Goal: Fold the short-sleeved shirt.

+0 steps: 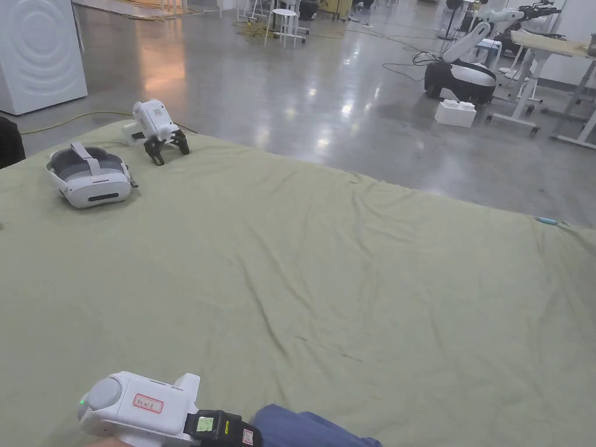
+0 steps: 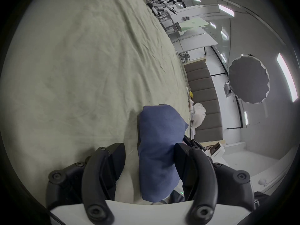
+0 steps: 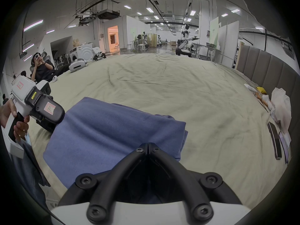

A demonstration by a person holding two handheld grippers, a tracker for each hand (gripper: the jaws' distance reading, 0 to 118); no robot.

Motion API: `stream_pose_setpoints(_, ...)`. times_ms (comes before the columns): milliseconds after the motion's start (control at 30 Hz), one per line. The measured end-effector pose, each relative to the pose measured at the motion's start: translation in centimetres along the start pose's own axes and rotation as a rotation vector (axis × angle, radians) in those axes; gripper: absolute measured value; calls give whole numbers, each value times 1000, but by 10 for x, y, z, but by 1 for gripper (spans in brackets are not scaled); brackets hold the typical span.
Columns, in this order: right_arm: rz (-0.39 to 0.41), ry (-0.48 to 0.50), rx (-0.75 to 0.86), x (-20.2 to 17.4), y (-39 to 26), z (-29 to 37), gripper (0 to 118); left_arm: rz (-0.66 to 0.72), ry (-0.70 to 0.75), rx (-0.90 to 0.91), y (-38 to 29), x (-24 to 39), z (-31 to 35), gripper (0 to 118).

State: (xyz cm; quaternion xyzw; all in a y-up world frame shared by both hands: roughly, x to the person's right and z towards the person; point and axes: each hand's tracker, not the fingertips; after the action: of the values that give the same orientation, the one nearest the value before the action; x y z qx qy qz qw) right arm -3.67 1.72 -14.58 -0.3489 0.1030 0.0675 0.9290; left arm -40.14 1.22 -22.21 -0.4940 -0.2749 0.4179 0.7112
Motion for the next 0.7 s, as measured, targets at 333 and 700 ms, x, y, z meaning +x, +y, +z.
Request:
stream_pose_setpoints(333, -22, 13, 19, 3, -2, 4, 0, 18, -182, -34, -13, -6, -41, 56)
stream_pose_setpoints(700, -32, 44, 67, 5, 3, 18, 0, -103, -114, -10, -8, 40, -16, 21)
